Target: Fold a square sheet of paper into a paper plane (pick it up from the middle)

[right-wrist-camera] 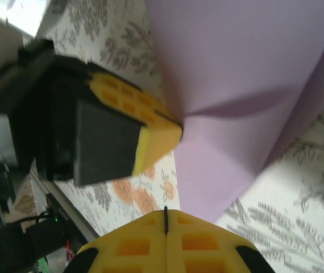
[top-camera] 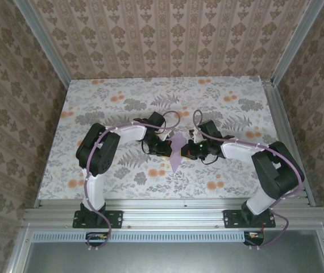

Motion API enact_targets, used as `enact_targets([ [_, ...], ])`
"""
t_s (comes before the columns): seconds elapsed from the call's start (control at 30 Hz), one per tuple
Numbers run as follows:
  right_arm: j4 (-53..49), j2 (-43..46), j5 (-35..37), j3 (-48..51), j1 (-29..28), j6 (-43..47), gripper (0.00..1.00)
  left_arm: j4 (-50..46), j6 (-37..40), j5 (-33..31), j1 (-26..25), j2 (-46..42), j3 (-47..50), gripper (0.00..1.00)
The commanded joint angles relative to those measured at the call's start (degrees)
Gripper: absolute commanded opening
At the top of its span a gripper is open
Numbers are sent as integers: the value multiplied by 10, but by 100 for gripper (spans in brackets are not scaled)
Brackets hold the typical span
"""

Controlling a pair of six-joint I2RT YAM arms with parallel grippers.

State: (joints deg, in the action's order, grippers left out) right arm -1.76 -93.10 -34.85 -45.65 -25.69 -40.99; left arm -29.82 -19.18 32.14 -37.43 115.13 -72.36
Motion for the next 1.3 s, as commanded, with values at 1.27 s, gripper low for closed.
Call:
enact_targets([
  [1.27, -41, -56, 93, -28, 71, 45, 5, -40, 33, -113, 4, 52, 29, 2],
])
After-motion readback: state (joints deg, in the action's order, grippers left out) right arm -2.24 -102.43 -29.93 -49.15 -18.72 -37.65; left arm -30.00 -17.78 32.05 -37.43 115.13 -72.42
